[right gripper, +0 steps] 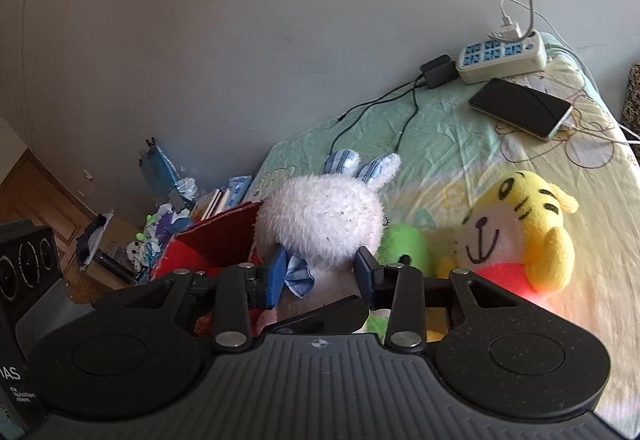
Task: Organize objects
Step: 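Carry the white bunny with the right tool over the red box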
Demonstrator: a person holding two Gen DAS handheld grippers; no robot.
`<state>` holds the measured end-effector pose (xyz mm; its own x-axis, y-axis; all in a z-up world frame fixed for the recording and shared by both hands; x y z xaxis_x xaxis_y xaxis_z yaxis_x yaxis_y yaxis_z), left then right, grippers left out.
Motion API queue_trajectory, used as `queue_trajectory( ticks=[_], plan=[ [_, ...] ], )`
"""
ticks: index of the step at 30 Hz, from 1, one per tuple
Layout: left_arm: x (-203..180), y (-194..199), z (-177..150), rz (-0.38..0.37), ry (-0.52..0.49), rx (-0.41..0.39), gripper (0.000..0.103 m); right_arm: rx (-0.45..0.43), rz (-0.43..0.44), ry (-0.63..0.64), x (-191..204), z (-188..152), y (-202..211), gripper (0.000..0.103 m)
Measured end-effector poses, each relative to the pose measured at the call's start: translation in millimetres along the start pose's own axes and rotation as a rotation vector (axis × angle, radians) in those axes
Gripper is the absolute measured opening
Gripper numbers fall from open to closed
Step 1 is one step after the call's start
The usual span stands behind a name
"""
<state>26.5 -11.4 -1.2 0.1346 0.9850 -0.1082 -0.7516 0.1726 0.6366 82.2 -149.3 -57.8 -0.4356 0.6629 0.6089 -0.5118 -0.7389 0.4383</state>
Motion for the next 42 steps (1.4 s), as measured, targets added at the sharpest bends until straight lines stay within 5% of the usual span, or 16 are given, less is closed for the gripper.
queue_trajectory(
  ticks=[14, 27, 42],
  plan=[
    [127.3, 77.1, -16.1, 0.156, 0.075, -0.085, 0.063, 0.064, 0.134, 0.117, 111.0, -21.4, -91.7, 0.04],
    [256.5, 70.7, -55.5, 0.267, 0.076, 0.069, 0.062, 0.229, 0.104, 0.041, 181.0, -68.1, -215.1, 0.04],
    [308.1, 51.4, -77.2, 0.298, 0.075, 0.178, 0.058, 0.43, 0.049, -0.063, 193.7, -94.4, -275.9, 0.04]
  ],
)
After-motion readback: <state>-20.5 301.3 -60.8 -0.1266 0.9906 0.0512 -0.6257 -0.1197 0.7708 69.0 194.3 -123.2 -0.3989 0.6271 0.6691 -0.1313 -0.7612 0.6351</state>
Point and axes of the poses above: each gripper's, at about its wrist camera, not at the fingertips, and y roughly against the way its jaws point, x to its left, z to its top, the point moved 3 cm from there along -y, roughly the way its jaws point, and after that the axes turned 3 degrees about -x, right-handed, at the moved point
